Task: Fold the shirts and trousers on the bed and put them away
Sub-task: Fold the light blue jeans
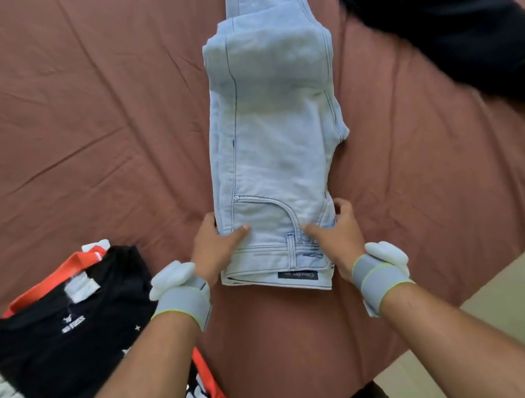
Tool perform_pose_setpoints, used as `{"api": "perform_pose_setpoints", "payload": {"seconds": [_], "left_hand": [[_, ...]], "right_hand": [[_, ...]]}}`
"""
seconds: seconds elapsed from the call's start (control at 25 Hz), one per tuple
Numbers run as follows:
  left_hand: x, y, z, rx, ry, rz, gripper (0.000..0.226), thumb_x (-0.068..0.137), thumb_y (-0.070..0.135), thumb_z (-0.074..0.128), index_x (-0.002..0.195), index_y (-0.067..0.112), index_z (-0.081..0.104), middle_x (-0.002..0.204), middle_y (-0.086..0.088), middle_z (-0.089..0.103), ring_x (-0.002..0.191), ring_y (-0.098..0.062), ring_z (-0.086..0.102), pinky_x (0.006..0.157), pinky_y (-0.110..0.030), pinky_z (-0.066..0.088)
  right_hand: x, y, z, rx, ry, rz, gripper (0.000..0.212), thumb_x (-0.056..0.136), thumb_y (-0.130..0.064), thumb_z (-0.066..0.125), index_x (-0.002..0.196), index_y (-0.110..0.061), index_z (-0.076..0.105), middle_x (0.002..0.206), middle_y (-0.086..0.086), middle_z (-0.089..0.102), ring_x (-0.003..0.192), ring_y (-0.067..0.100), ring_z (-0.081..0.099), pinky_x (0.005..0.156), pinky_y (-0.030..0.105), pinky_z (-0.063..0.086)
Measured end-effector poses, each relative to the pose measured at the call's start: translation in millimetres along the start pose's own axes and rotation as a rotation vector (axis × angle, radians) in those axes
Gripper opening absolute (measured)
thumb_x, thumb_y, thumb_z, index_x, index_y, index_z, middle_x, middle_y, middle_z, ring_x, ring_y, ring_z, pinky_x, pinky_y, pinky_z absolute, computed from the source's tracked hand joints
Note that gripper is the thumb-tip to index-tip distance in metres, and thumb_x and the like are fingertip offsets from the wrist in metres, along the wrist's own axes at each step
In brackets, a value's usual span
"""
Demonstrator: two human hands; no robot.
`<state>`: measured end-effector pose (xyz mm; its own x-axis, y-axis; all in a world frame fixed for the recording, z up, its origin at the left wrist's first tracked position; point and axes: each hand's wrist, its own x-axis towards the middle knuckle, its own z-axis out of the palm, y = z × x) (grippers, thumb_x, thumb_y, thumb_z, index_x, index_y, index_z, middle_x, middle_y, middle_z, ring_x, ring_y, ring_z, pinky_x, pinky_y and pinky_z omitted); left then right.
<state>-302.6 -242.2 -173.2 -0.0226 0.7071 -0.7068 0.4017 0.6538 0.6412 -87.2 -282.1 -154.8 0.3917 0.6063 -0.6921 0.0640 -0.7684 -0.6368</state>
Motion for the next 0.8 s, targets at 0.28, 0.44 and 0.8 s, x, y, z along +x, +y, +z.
{"api": "perform_pose_setpoints", "payload": {"seconds": [0.28, 0.44, 0.8], "left_hand": [[-54.7, -52.0, -12.2, -0.050, -0.066, 0.045, 0.062, 0.080, 0.026, 0.080, 0.125, 0.027, 0.037, 0.108, -0.008, 0.070, 0.095, -0.021, 0.069, 0.090, -0.046, 0.055], [-106.2, -87.5, -22.0, 0.078, -0.130, 0.204, 0.092, 0.081, 0.025, 0.078, 0.143, 0.043, 0.013, 0.122, 0.006, 0.063, 0.107, -0.010, 0.064, 0.095, -0.028, 0.048], [-199.7, -127.0, -49.0, 0.316, -0.668, 0.056, 0.062, 0.084, 0.027, 0.076, 0.135, 0.043, 0.045, 0.145, 0.012, 0.045, 0.127, 0.001, 0.047, 0.098, -0.003, 0.033]], "right_hand": [[-55.2, 35.5, -6.7, -0.105, -0.039, -0.058, 0.069, 0.075, -0.009, 0.079, 0.127, -0.023, 0.035, 0.120, 0.003, 0.056, 0.098, 0.020, 0.056, 0.083, 0.030, 0.044], [-110.5, 69.7, -9.9, -0.176, -0.062, -0.218, 0.088, 0.075, -0.004, 0.076, 0.142, -0.030, 0.026, 0.129, -0.009, 0.048, 0.108, 0.013, 0.051, 0.087, 0.023, 0.037], [-192.6, 114.5, -50.8, -0.385, -0.504, 0.054, 0.079, 0.057, -0.025, 0.081, 0.122, -0.044, 0.039, 0.117, -0.005, 0.062, 0.103, 0.017, 0.063, 0.091, 0.039, 0.053]]}}
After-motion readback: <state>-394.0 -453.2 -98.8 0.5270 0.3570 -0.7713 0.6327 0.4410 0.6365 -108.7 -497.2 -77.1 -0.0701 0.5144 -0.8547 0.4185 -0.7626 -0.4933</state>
